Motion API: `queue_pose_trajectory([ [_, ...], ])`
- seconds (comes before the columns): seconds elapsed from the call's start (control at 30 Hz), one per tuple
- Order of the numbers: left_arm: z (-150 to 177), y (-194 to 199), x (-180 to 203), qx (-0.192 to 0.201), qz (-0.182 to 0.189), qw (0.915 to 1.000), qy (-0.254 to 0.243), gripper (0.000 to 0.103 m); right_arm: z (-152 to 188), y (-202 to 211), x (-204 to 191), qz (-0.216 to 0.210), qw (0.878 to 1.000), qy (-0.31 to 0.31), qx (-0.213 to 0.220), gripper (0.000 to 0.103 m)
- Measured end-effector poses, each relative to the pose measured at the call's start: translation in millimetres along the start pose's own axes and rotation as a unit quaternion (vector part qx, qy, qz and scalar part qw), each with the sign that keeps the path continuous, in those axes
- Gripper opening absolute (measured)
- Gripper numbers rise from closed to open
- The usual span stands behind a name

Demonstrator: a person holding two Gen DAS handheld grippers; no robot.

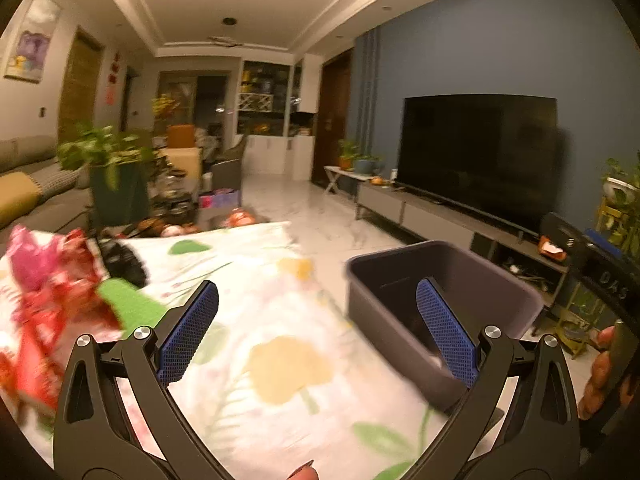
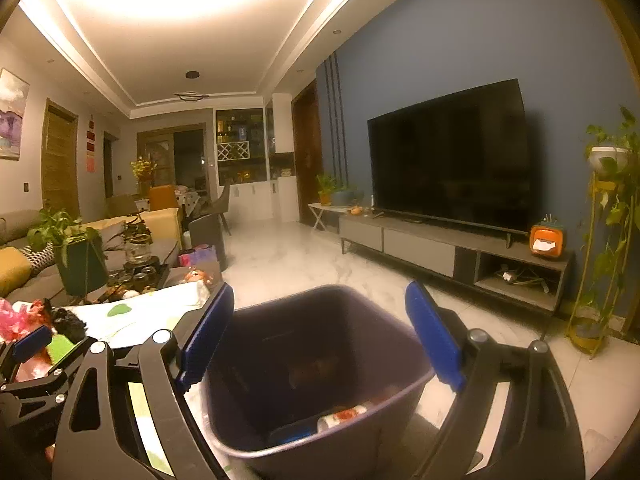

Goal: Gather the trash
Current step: 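Return to the table and grasp the red snack bag with the right gripper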

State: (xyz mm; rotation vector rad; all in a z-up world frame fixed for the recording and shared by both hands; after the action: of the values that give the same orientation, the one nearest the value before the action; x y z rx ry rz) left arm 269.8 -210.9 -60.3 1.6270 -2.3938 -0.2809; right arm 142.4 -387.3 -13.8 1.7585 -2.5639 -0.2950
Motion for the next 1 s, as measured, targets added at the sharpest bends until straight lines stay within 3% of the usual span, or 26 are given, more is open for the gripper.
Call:
queue_pose_trajectory([
  [0.27,19.9,49.2,-65.4,-0.001,-0.067,0.9977,0.01,0.098,13.5,21.0,-46.2,-0.044,0.999,0.013,-0.017,0.086],
  [0.67,59.8,135.1,-190.3,-0.001,-0.192,0.9803,0.045,0.098,56.1,47.1,-186.2,-0.18,0.98,0.057,-0.059,0.086],
  [0.83,73.3,152.7,-223.2,-0.007,-0.202,0.9773,0.063,0.097,74.6,50.6,-246.3,-0.222,0.969,0.074,-0.075,0.086],
  [1.0,79.7,157.8,-236.7,-0.013,-0.2,0.9766,0.077,0.087,89.2,50.8,-287.4,-0.244,0.963,0.083,-0.083,0.086],
])
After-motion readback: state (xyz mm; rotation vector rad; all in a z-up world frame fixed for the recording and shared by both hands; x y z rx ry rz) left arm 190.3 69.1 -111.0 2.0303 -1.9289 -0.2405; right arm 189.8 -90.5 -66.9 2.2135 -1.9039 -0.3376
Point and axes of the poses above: each gripper's, at about its wrist camera, not at the fingertips, and y roughly against the way its jaws point, x to its right, z to its underside, the point moved 8 cm from there along -y, roughly the way its jaws point, and after that the axes turned 2 degrees about -z, right-handed, at the moved point
